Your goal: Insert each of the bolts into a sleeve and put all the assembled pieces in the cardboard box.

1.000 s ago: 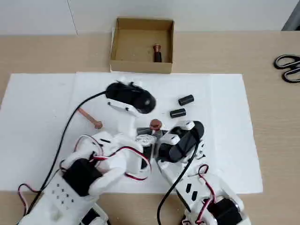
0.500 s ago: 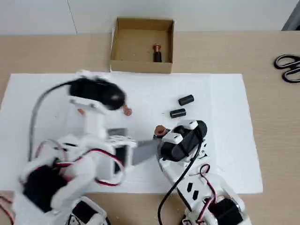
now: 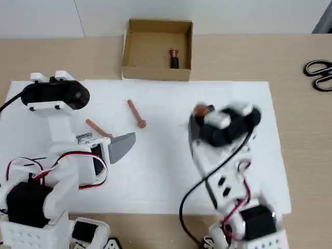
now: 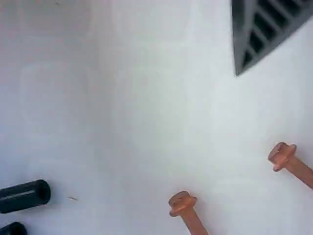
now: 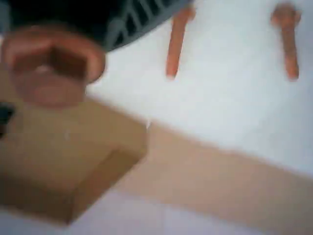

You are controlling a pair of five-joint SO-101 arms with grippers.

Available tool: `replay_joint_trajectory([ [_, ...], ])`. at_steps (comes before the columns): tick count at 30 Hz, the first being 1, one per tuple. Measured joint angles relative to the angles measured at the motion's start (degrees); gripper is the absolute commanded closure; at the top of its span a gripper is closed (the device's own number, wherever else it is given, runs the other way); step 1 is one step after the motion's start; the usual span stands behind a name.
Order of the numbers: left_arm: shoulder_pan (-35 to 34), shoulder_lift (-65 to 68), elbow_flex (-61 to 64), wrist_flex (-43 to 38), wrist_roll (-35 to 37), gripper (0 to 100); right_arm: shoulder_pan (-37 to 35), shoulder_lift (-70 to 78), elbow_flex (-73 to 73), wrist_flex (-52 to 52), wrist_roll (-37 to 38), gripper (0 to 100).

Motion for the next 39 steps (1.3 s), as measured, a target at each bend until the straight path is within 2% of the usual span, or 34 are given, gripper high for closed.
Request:
replay_joint_trajectory([
  [7, -4.57, 0.0, 0.0, 0.0, -0.18, 67, 4.4, 33.76, -20.13, -18.02, 0.0, 99.5],
  [20, -16.35, 0.0, 5.8, 0.0, -0.35, 68, 4.48, 96.18, -56.35, -50.9, 0.0, 99.5],
  [30, -16.88, 0.0, 6.95, 0.0, -0.44, 68, 4.13, 132.75, -84.22, -53.27, 0.0, 99.5],
  [35, -16.88, 0.0, 6.95, 0.0, -0.44, 68, 3.87, 141.1, -90.81, -53.36, 0.0, 99.4],
  [39, -16.88, 0.0, 7.21, 0.0, -0.44, 68, 3.96, 141.89, -91.43, -53.8, 0.18, 99.3],
])
